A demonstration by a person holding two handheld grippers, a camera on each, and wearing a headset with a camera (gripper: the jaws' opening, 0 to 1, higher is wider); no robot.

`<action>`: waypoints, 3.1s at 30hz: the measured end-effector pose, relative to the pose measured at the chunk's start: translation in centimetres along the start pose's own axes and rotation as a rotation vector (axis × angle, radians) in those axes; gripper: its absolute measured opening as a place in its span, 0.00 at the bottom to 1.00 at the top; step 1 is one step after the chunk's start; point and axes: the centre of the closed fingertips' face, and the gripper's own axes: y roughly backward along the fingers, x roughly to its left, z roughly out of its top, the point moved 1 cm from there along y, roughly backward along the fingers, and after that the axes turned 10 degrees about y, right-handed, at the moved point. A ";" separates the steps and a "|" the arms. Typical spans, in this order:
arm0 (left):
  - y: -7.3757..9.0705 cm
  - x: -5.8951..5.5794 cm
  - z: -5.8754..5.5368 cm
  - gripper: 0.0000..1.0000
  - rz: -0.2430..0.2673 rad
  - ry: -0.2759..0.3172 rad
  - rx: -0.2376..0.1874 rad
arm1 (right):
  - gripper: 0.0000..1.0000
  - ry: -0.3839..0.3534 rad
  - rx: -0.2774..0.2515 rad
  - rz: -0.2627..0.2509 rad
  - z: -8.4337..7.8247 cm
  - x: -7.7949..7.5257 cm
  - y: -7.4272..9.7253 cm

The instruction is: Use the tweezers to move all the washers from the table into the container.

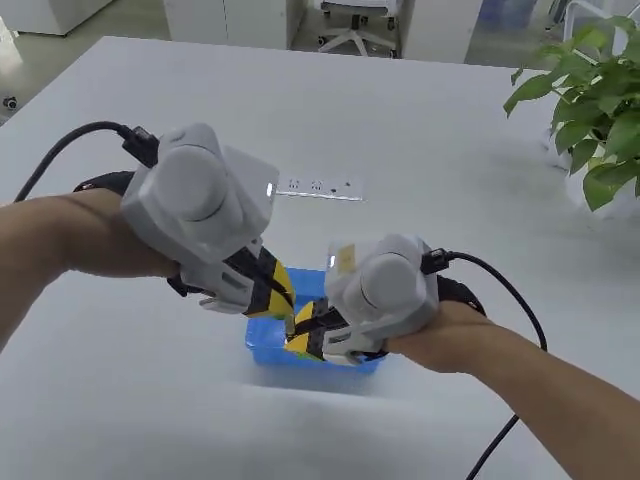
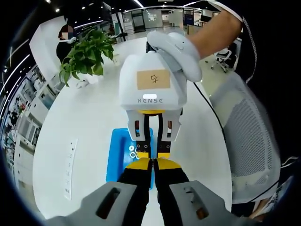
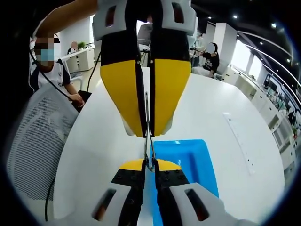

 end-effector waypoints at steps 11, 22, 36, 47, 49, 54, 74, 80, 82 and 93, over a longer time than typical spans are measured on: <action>-2.0 1.7 -0.1 0.06 -0.011 0.001 -0.008 | 0.09 -0.025 0.018 -0.020 -2.1 -1.3 -0.4; -3.9 3.0 -0.9 0.06 -0.028 0.011 -0.006 | 0.10 -0.068 0.034 -0.019 -4.4 -2.1 -1.6; -5.1 4.2 -1.9 0.06 -0.036 0.037 -0.007 | 0.10 -0.116 0.029 0.000 -5.7 -2.7 -2.9; -5.9 4.5 -2.5 0.06 -0.041 0.048 -0.003 | 0.10 -0.131 0.040 0.018 -6.5 -2.6 -3.6; -6.0 4.5 -2.4 0.06 -0.041 0.050 -0.006 | 0.10 -0.132 0.037 0.019 -6.5 -2.6 -3.5; -6.0 4.6 -2.4 0.06 -0.038 0.048 -0.004 | 0.11 -0.130 0.036 0.017 -6.5 -2.7 -3.5; -4.3 4.1 -1.7 0.06 -0.024 0.030 -0.002 | 0.12 -0.102 0.024 -0.012 -5.0 -2.9 -2.2; -3.3 3.8 -1.3 0.06 -0.013 0.023 -0.001 | 0.11 -0.095 0.017 -0.024 -4.3 -2.8 -1.4; -3.0 3.7 -1.2 0.06 -0.009 0.022 -0.002 | 0.11 -0.093 0.016 -0.027 -4.1 -2.7 -1.1; -1.0 2.3 -0.5 0.06 -0.006 0.018 -0.016 | 0.12 -0.069 -0.007 -0.041 -2.2 -2.0 0.4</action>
